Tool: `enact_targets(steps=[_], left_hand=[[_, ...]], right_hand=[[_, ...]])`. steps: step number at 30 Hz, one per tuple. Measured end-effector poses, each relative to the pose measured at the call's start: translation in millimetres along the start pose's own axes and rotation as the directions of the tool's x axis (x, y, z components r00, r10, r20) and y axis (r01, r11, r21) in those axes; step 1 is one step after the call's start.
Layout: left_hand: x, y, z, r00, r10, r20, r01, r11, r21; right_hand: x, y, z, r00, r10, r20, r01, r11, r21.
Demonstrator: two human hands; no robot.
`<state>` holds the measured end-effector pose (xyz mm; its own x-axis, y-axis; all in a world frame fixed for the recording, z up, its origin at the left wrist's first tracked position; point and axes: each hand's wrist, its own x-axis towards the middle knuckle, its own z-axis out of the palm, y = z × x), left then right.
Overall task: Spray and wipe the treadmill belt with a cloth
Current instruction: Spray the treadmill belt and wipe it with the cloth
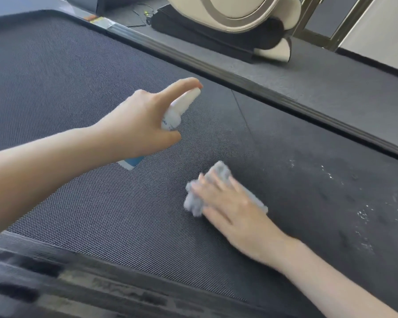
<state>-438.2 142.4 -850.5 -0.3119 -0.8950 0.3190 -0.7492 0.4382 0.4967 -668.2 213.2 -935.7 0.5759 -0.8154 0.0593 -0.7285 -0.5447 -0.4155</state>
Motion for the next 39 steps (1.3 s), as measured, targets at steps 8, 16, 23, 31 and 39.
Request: enact_targets(steps=[8, 16, 23, 31, 39], left_hand=[[-1.1, -4.2, 3.6, 1.0, -0.004, 0.022, 0.003, 0.999, 0.045], [0.8, 2.4, -3.2, 1.0, -0.006, -0.003, 0.006, 1.0, 0.025], [-1.1, -2.7, -0.6, 1.0, 0.012, 0.009, -0.012, 1.0, -0.001], [0.1, 0.8, 14.3, 0.996, 0.079, 0.039, -0.081, 0.996, 0.029], [23.5, 8.5, 36.4, 0.983, 0.126, 0.133, -0.135, 0.989, 0.056]], right_hand=[[59.3, 83.9, -25.5, 0.944, 0.302, -0.136, -0.323, 0.93, -0.177], [68.7, 69.2, -27.8, 0.93, 0.358, -0.084, -0.363, 0.929, -0.068], [-21.4, 15.2, -13.7, 0.994, 0.099, 0.034, -0.097, 0.993, -0.059], [95.4, 92.3, -31.0, 0.915, 0.392, -0.096, -0.402, 0.907, -0.13], [43.9, 94.6, -37.3, 0.89, 0.438, -0.125, -0.452, 0.884, -0.122]])
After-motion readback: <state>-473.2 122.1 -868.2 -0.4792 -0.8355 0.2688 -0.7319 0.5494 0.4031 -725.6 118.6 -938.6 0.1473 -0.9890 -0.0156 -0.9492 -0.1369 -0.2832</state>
